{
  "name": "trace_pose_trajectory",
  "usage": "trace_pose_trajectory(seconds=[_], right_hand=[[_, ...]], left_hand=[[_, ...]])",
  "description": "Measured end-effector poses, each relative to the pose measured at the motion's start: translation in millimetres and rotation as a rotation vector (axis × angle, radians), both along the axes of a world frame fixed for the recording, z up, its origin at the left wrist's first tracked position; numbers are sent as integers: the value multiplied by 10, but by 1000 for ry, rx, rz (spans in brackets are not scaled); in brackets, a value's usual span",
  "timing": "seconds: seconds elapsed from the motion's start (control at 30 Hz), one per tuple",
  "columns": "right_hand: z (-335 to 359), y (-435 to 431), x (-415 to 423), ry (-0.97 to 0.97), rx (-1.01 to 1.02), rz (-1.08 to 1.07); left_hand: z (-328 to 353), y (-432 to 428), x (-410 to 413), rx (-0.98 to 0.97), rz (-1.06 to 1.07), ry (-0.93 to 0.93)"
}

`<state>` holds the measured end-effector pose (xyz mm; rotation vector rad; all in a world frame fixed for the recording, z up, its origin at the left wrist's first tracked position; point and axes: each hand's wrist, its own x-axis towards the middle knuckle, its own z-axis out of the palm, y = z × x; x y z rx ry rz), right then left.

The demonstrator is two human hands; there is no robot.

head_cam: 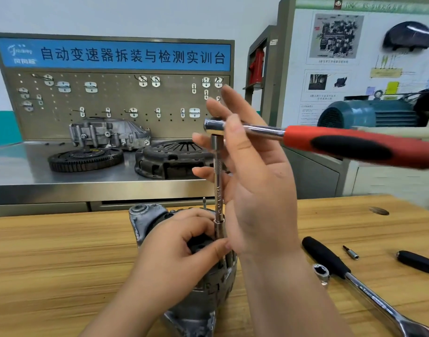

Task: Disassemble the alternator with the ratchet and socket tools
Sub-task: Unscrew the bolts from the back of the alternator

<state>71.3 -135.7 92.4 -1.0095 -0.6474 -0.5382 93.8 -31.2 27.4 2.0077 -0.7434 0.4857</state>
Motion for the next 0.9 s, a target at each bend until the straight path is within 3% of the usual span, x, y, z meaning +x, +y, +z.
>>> trace_pose_trajectory(seconds=[0.23, 0.5, 0.7, 0.9], right_hand=[[8, -60, 8, 140, 51, 128], [-6, -18, 1, -102, -141, -219], [-7, -11, 18, 43, 18, 47], [-12, -64, 32, 137, 10, 84]], left_hand=[[-1, 32, 3, -28, -92, 0], [17, 29, 20, 9, -58, 1], [0, 16, 3, 3, -46, -13], [9, 44, 5, 7, -105, 5]])
